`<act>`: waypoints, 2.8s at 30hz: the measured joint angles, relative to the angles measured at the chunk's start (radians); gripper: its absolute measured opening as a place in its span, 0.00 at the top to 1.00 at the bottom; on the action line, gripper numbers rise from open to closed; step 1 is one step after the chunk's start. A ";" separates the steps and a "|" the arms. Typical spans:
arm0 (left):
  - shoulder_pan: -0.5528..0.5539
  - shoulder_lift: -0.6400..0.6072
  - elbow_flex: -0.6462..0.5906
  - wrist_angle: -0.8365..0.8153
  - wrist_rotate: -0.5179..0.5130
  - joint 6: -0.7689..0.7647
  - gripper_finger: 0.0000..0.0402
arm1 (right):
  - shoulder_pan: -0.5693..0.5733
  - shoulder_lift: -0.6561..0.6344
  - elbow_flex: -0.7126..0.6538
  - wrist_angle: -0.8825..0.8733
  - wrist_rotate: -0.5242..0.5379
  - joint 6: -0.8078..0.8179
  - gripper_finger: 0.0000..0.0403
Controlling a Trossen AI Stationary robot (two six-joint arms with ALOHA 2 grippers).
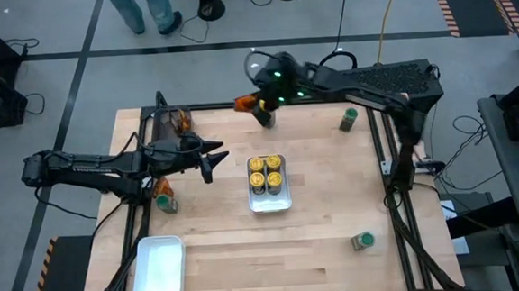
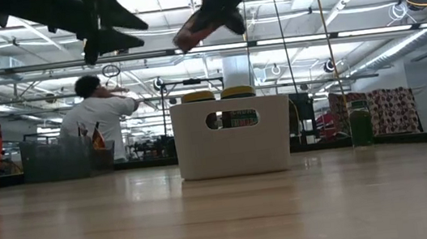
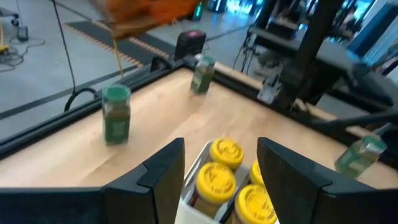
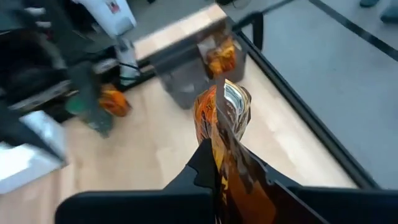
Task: Sort spices by type
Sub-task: Put the right brown spice pouch into the black transparent bin
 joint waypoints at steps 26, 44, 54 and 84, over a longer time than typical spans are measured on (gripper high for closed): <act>0.000 0.000 0.000 -0.111 0.000 -0.053 0.49 | 0.060 0.421 0.255 -0.364 0.115 0.000 0.99; 0.000 0.000 0.000 -0.106 0.008 -0.053 0.49 | 0.057 0.420 0.255 -0.384 0.166 0.042 0.90; 0.000 0.000 0.000 -0.106 0.047 -0.053 0.49 | 0.055 0.420 0.255 -0.388 0.167 0.065 0.72; 0.145 0.093 0.017 -0.140 0.163 0.117 0.49 | 0.099 0.189 0.254 -0.650 0.143 -0.029 0.66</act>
